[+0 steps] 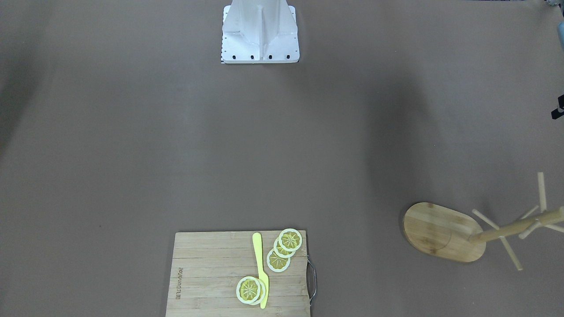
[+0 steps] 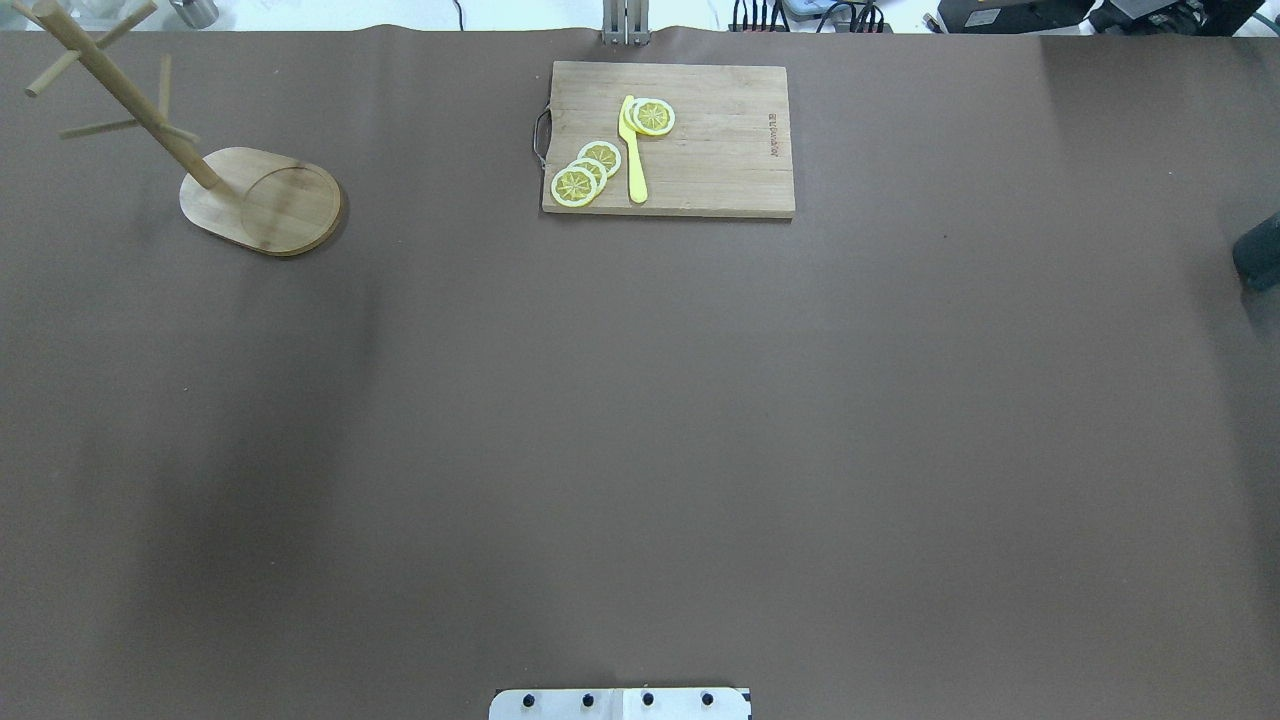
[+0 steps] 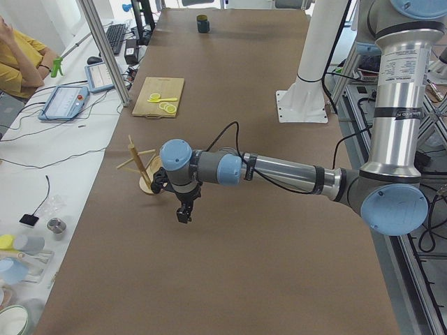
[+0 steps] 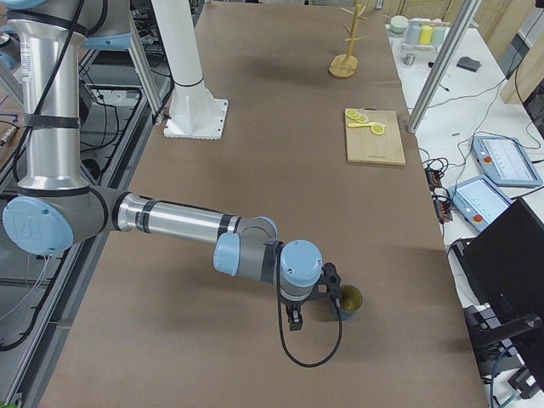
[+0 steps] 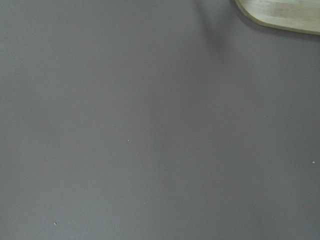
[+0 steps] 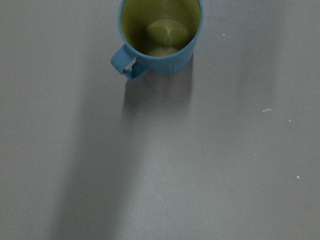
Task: Hang cup on storage rack
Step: 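Carry the blue mug with the right gripper toward the table center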
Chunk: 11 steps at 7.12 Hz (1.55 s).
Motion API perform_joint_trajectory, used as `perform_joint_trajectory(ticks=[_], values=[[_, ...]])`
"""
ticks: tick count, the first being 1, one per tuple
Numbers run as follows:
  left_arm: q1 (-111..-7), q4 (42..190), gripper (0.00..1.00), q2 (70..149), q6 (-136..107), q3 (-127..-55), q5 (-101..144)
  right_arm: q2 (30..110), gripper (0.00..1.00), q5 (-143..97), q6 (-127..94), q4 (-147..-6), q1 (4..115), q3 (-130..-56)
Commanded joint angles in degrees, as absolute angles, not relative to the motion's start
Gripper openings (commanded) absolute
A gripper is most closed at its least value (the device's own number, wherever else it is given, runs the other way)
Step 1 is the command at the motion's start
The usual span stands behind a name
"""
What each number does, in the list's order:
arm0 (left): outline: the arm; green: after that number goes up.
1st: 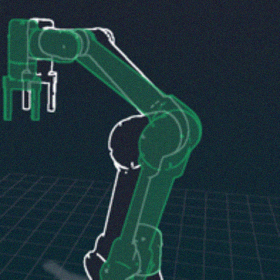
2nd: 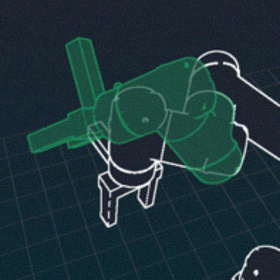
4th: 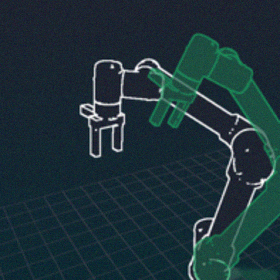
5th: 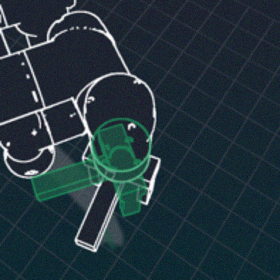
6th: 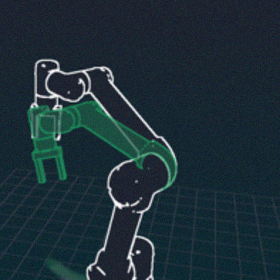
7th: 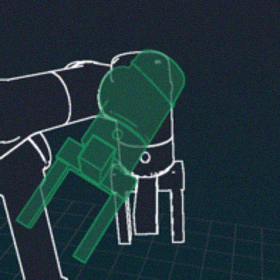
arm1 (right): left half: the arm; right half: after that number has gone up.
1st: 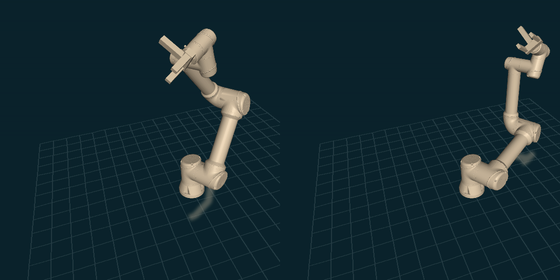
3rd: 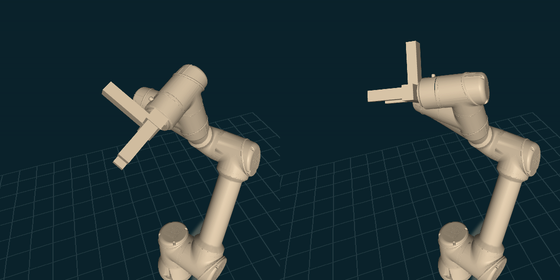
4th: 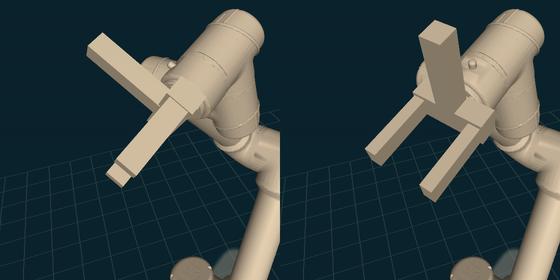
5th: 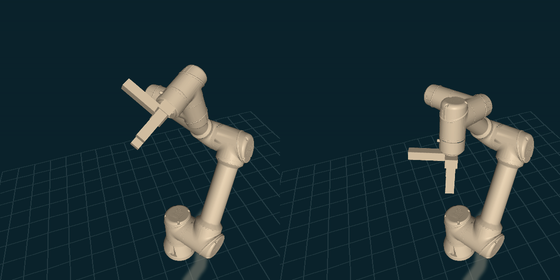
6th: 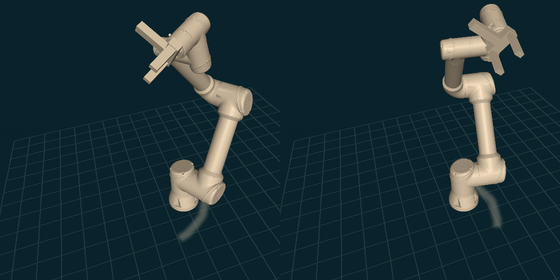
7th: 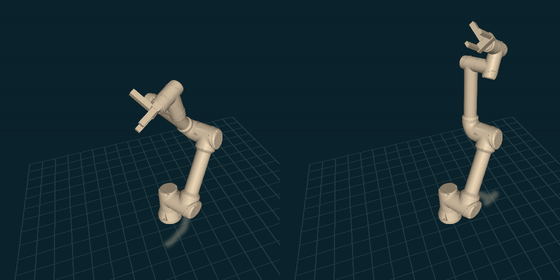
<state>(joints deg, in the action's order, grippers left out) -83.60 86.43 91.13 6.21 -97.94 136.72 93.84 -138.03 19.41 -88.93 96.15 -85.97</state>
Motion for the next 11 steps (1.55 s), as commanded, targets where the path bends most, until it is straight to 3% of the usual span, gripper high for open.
perform_joint_trajectory(ticks=[1, 4, 6, 7, 11], values=[[-83.76, 86.48, 0.98, 91.06, 6.15, -97.47, 136.32, 94.66, 1.00, -138.69, 18.98, -85.08, 96.15, -84.46], [-83.67, 86.48, 0.98, 91.05, 6.24, -97.04, 136.76, 85.99, 1.00, -137.81, 11.82, -82.18, 95.98, -77.47], [-83.67, 86.75, 0.98, 91.05, 6.15, -97.03, 136.76, 75.38, 1.00, -137.29, 8.90, -76.66, 94.67, -61.35], [-83.67, 86.75, 0.98, 91.05, 6.24, -97.12, 136.76, 74.45, 1.00, -136.68, 8.01, -72.55, 92.31, -58.04], [-83.67, 86.75, 0.98, 91.05, 6.33, -96.94, 136.76, 74.18, 1.00, -131.59, 3.78, -71.72, 86.40, -57.92]])
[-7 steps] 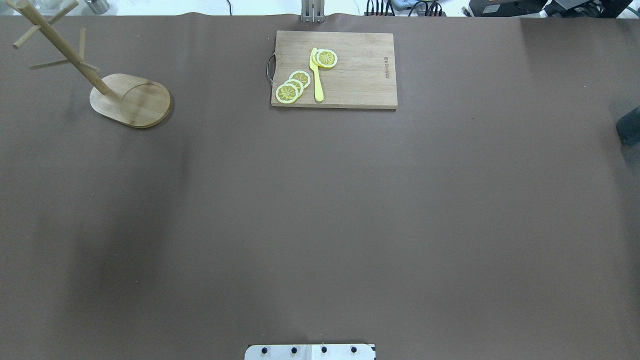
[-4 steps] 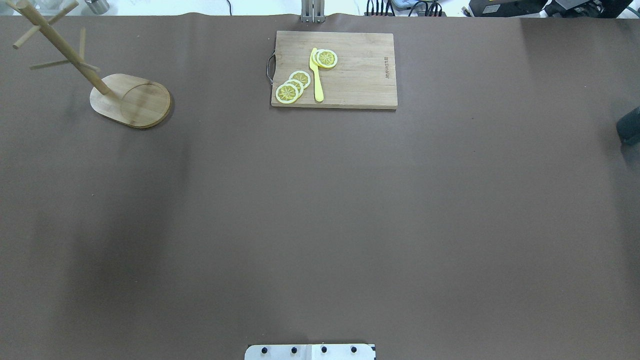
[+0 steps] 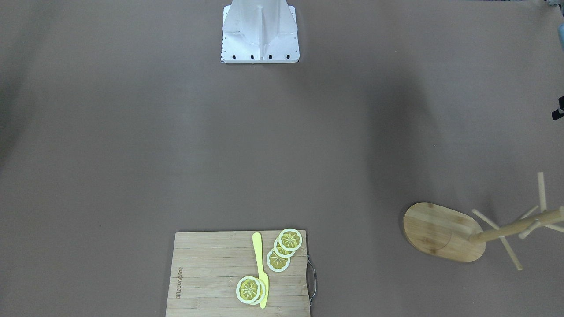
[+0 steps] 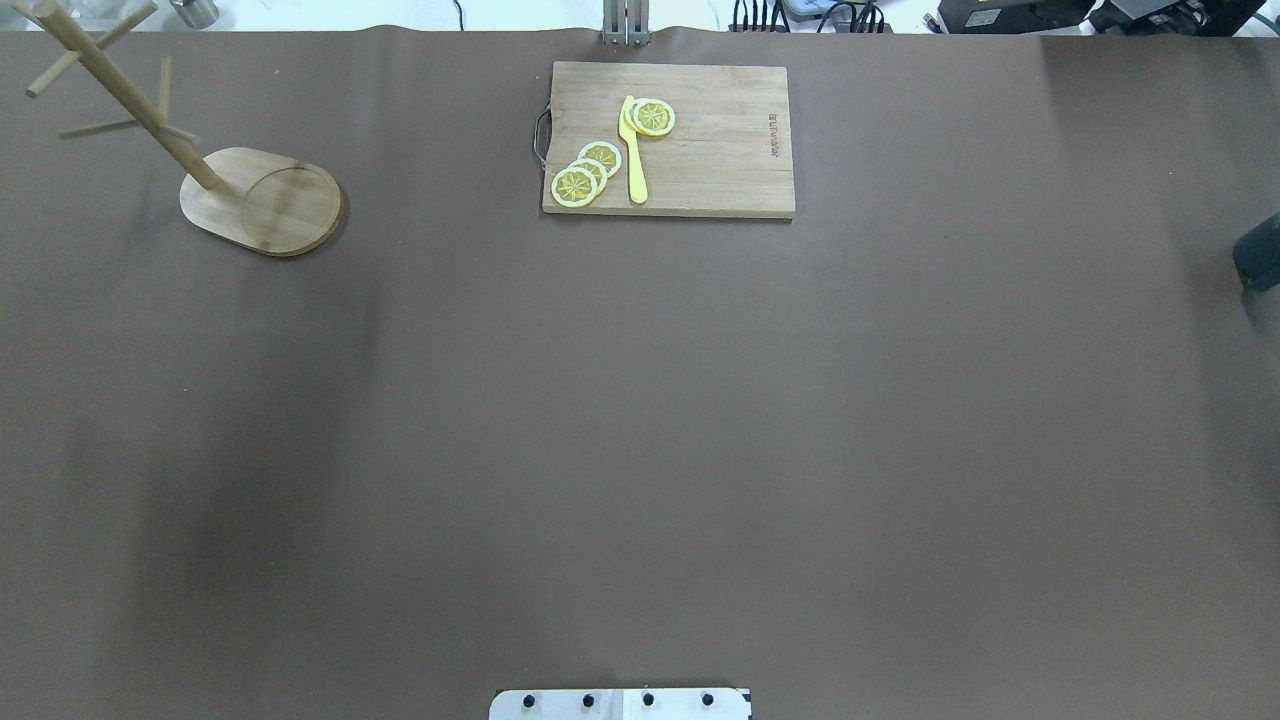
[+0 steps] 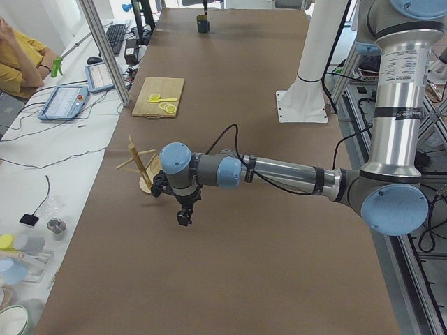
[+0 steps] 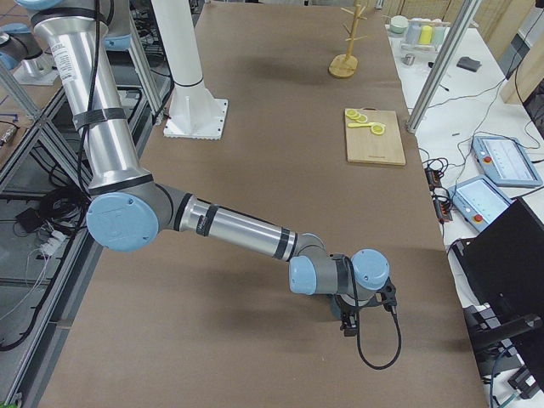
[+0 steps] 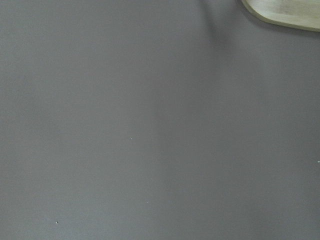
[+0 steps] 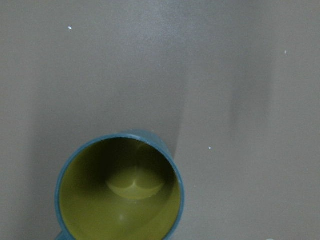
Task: Hang cup on storage rack
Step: 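Carry the blue mug with the right gripper toward the table center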
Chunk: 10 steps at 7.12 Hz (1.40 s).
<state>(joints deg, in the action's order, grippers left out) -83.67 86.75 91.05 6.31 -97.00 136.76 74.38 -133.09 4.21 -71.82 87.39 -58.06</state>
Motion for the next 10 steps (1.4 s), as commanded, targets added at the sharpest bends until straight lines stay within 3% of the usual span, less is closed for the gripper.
perform_joint_trajectory(ticks=[1, 4, 5, 6, 7, 10], values=[[-83.67, 86.84, 0.98, 91.05, 6.33, -96.94, 136.76, 73.40, 1.00, -130.62, 3.69, -71.81, 86.22, -57.05], [-83.67, 86.84, 0.98, 91.05, 6.42, -97.03, 136.85, 70.85, 0.98, -130.52, -3.25, -71.72, 84.64, -55.29], [-83.67, 86.84, 0.98, 91.05, 6.33, -97.03, 136.85, 70.84, 0.88, -130.43, -3.34, -71.72, 84.64, -54.50], [-83.67, 86.84, 0.98, 91.05, 6.33, -97.03, 136.85, 70.93, 0.49, -130.52, -3.34, -71.81, 84.55, -54.32], [-83.67, 86.84, 0.98, 91.05, 6.33, -97.12, 136.85, 71.01, 0.00, -130.43, -3.34, -71.81, 84.55, -54.14], [-83.76, 86.84, 0.98, 91.05, 6.33, -97.47, 136.93, 70.84, 0.00, -130.95, -3.43, -71.81, 84.55, -54.75]])
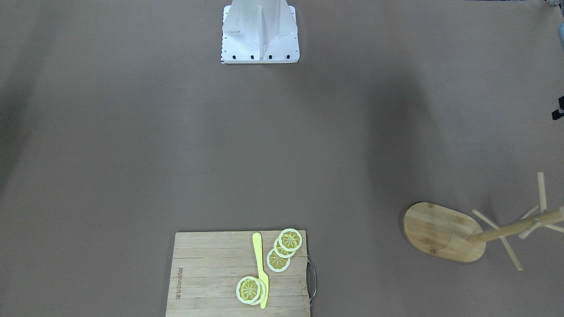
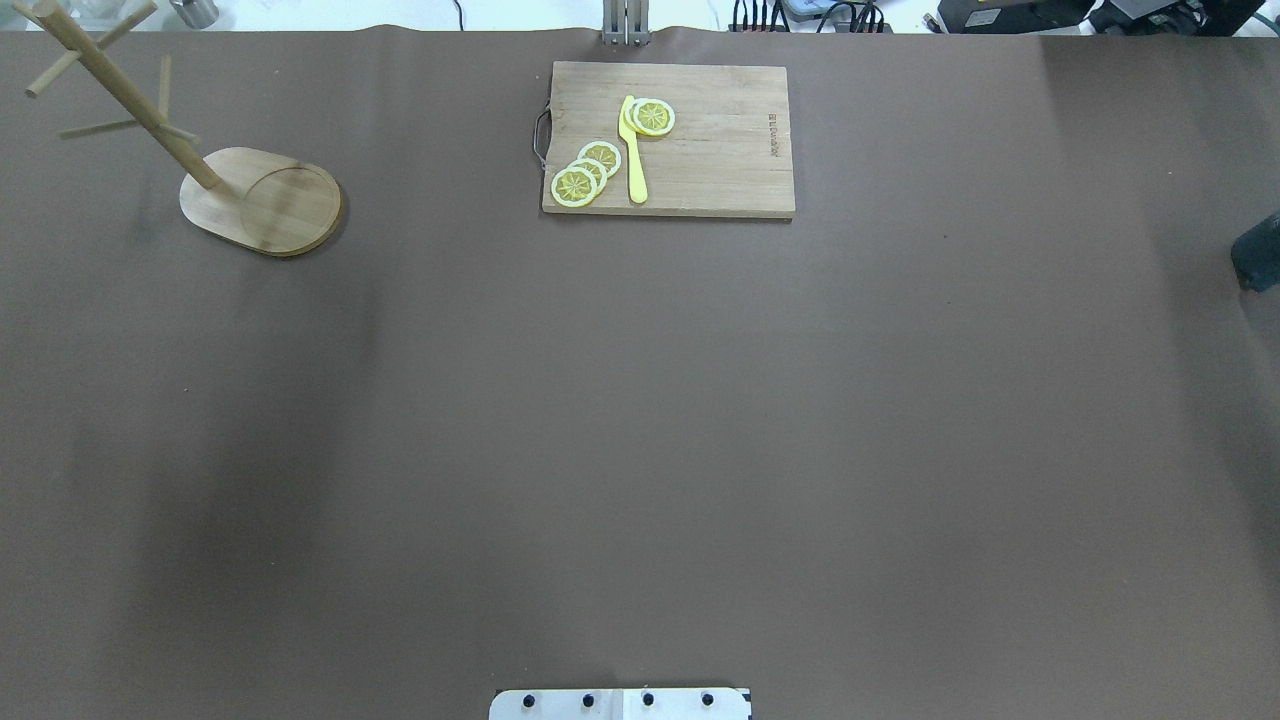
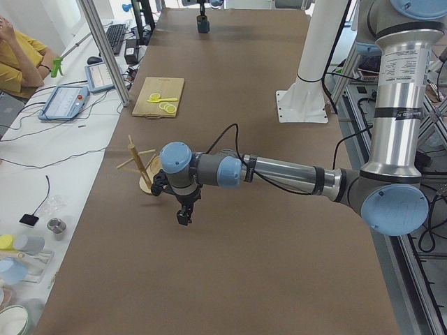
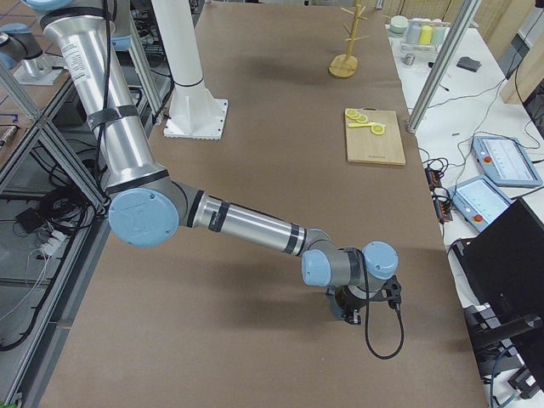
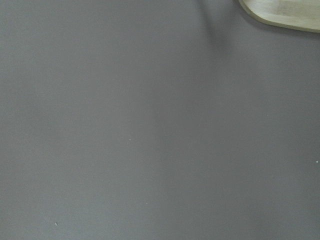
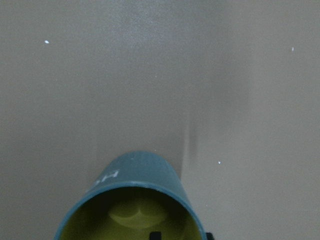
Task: Hang cup on storage rack
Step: 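Carry the blue mug with the right gripper toward the table center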
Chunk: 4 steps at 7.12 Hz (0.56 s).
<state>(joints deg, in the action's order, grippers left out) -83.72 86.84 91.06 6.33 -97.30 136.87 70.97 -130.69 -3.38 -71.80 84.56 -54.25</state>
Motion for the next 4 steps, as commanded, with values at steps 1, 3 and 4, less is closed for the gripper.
perform_joint_trajectory(ticks=[1, 3, 4], values=[[-83.76, 86.84, 0.98, 90.97, 6.33, -97.47, 136.93, 70.84, 0.00, -131.57, -4.04, -71.98, 84.55, -57.37], [-83.76, 86.84, 0.98, 90.97, 6.33, -97.82, 137.02, 71.80, 0.00, -137.50, -12.78, -71.98, 83.59, -66.66], [-83.76, 86.84, 0.98, 90.97, 6.50, -97.91, 137.02, 72.24, 0.00, -140.25, -20.49, -71.81, 81.15, -70.89]])
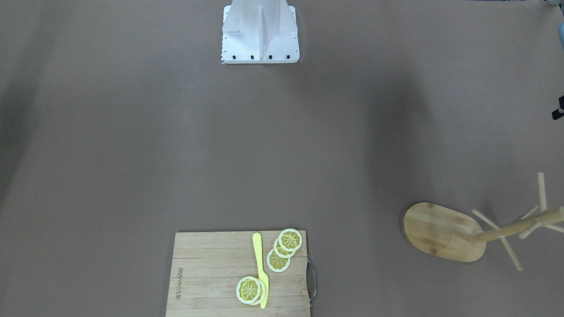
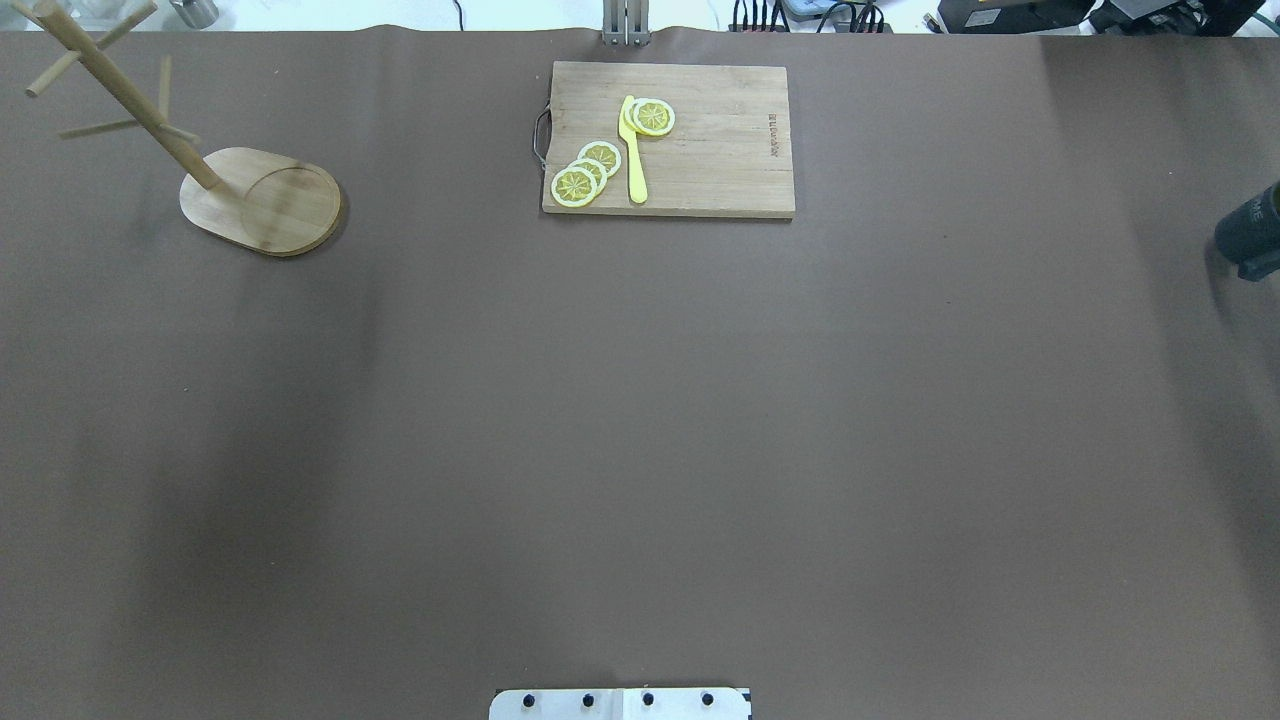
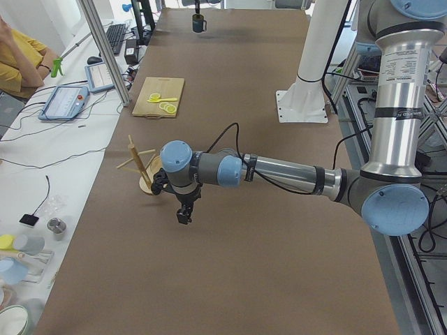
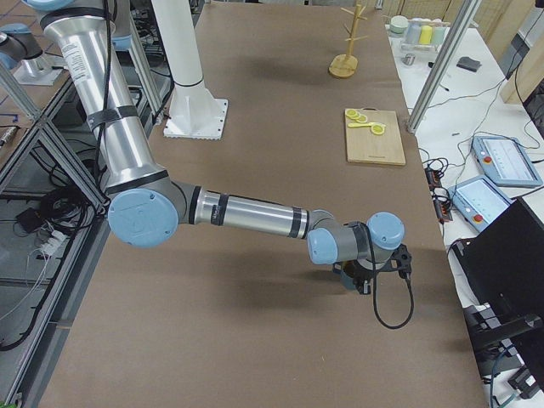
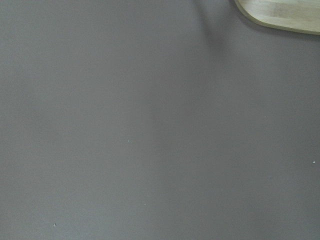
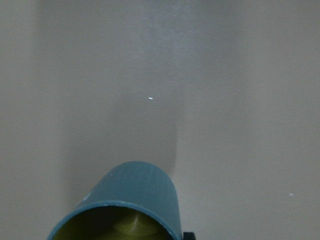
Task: Hang cup on storage rack
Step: 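Carry the blue mug with the right gripper toward the table center, then lower the blue mug onto the table and open the right gripper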
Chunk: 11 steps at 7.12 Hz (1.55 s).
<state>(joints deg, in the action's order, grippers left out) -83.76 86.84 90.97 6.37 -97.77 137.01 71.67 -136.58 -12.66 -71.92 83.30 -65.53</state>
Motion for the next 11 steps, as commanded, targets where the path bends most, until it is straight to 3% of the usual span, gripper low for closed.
perform_joint_trajectory(ticks=[1, 3, 5, 8, 11], values=[[-83.76, 86.84, 0.98, 90.97, 6.50, -98.00, 137.02, 73.38, 0.00, -140.01, -28.40, -71.81, 76.34, -77.63], [-83.67, 87.01, 0.98, 91.41, 6.42, -98.00, 137.02, 73.39, 0.00, -135.56, -51.41, -72.42, 64.92, -91.78], [-83.67, 88.93, 0.98, 91.49, 6.50, -97.03, 137.02, 70.95, 0.00, -127.93, -70.13, -72.60, 51.67, -100.16], [-83.58, 92.46, 0.98, 91.32, 6.33, -96.68, 136.93, 53.32, 0.00, -115.07, -89.79, -84.50, 35.28, -100.55], [-83.50, 92.46, 0.98, 91.32, 5.98, -96.33, 137.11, 51.42, 0.00, -113.12, -91.41, -84.55, 30.77, -99.76]])
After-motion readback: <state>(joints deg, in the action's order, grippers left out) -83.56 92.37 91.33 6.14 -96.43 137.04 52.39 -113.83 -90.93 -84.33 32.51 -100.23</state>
